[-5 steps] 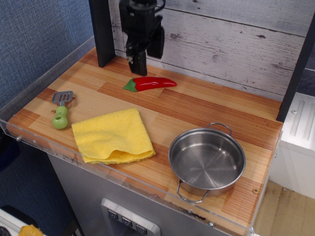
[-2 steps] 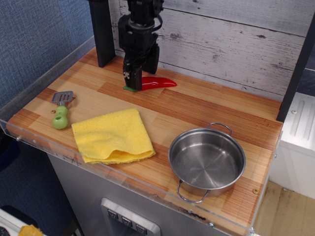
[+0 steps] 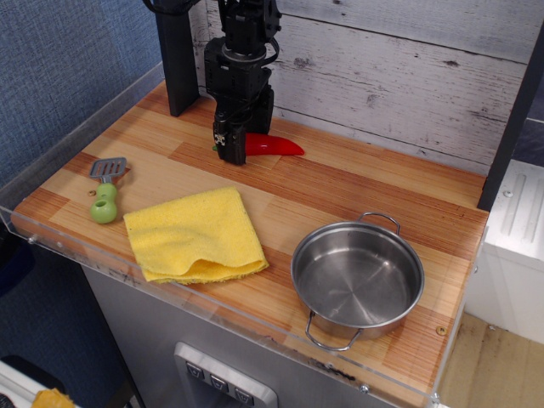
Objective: Move pepper from back onto yellow towel.
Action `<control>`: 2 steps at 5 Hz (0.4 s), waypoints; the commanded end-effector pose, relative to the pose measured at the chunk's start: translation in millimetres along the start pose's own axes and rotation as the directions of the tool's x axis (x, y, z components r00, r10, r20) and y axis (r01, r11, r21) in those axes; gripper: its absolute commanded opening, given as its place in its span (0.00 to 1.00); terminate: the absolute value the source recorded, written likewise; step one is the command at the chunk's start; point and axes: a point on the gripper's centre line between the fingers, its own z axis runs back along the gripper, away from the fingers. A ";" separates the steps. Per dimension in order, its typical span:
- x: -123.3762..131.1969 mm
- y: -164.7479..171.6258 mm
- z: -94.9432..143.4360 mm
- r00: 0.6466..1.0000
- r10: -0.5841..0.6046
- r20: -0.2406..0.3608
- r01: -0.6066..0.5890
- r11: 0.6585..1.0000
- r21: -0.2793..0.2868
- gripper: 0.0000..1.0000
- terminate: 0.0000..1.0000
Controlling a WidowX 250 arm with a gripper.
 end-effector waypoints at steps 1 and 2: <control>5.0 5.8 -0.5 1.000 0.001 0.023 -0.001 1.000 -0.010 0.00 0.00; 6.8 6.8 2.9 1.000 -0.005 0.027 0.005 1.000 -0.018 0.00 0.00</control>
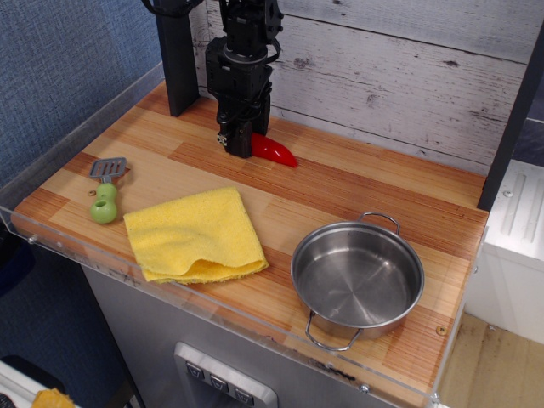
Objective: Move pepper from back onto yellow towel.
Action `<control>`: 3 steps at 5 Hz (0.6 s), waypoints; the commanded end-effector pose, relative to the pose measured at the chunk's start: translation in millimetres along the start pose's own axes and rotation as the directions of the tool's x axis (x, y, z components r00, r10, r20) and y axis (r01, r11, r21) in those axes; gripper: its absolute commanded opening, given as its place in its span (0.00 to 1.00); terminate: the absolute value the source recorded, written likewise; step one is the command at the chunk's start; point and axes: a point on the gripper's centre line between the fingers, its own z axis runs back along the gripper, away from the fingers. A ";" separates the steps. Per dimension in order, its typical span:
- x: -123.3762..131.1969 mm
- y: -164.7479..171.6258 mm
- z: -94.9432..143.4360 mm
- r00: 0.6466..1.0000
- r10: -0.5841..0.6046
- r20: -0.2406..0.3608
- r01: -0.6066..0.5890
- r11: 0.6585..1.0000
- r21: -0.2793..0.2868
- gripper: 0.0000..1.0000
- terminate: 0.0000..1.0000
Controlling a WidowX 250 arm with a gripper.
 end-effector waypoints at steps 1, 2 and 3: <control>10.9 2.0 13.6 0.999 -0.030 -0.015 0.029 0.999 -0.024 0.00 0.00; 13.4 1.0 31.1 1.000 -0.017 -0.009 0.017 0.998 -0.053 0.00 0.00; 13.9 0.2 48.3 0.999 -0.041 -0.022 0.039 0.995 -0.092 0.00 0.00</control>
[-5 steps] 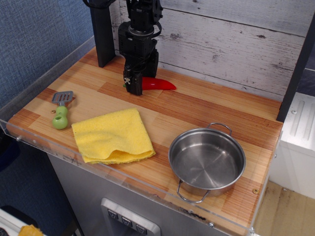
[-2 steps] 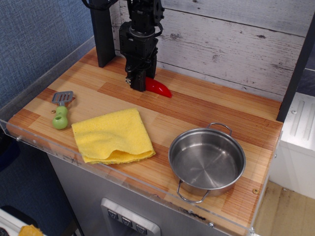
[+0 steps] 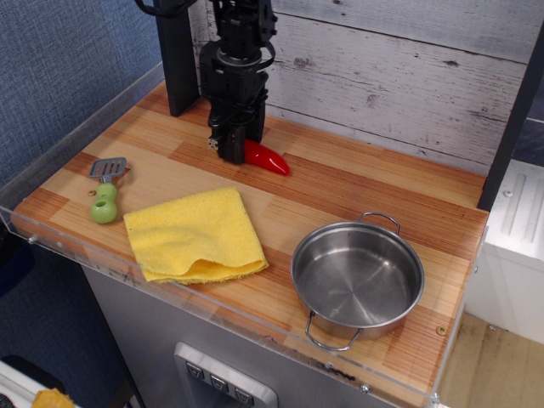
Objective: Move pepper from back onto yellow towel.
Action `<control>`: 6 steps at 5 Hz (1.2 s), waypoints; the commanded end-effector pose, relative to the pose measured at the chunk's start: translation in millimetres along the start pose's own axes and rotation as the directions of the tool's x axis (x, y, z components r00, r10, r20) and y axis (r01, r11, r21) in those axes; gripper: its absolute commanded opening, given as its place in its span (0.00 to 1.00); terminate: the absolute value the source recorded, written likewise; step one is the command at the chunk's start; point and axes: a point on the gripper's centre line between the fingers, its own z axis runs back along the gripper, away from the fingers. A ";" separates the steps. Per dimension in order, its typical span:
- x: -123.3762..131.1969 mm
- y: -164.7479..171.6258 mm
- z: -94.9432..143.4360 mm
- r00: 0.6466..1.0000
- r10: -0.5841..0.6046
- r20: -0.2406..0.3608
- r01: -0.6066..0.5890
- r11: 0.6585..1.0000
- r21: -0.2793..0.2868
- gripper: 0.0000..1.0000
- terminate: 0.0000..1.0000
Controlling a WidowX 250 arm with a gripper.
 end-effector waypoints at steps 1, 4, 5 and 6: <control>10.7 -2.3 63.3 0.999 -0.030 -0.016 0.027 0.990 -0.139 0.00 0.00; 20.9 39.5 121.2 0.995 -0.092 -0.046 0.078 0.966 -0.247 0.00 0.00; 17.7 53.5 123.6 0.989 -0.140 -0.049 0.124 0.960 -0.251 0.00 0.00; 14.7 70.9 122.9 0.982 -0.185 -0.039 0.171 0.955 -0.241 0.00 0.00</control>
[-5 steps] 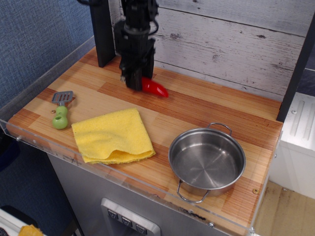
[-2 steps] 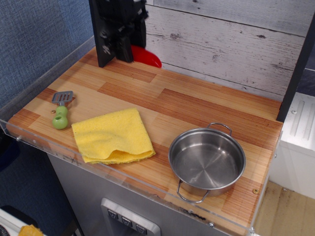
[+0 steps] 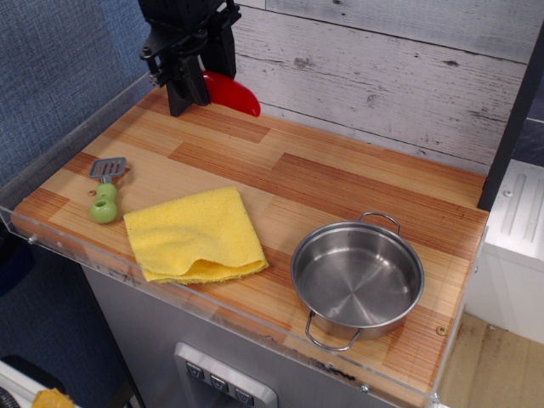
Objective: Move pepper from back onto yellow towel.
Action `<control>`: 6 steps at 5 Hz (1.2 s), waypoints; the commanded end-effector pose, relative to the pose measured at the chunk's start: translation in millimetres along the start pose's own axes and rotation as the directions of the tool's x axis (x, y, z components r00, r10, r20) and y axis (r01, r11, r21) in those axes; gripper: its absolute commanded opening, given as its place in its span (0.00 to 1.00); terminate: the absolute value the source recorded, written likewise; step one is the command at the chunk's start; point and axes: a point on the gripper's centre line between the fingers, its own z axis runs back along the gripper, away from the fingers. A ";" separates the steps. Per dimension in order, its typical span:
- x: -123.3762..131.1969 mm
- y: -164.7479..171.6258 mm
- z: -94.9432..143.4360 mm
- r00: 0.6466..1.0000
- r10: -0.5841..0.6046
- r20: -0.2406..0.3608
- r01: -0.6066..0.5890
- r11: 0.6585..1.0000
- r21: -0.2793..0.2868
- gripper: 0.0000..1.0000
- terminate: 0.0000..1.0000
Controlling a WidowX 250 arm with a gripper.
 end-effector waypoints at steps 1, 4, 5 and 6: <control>7.6 34.7 19.2 0.998 -0.054 0.025 0.055 0.998 -0.032 0.00 0.00; 26.7 70.4 -2.6 0.993 -0.111 0.043 0.110 0.994 0.031 0.00 0.00; 17.8 76.2 -14.4 0.989 -0.142 0.029 0.140 0.988 0.059 0.00 0.00; 8.5 77.2 -28.8 0.985 -0.172 0.024 0.170 0.983 0.073 0.00 0.00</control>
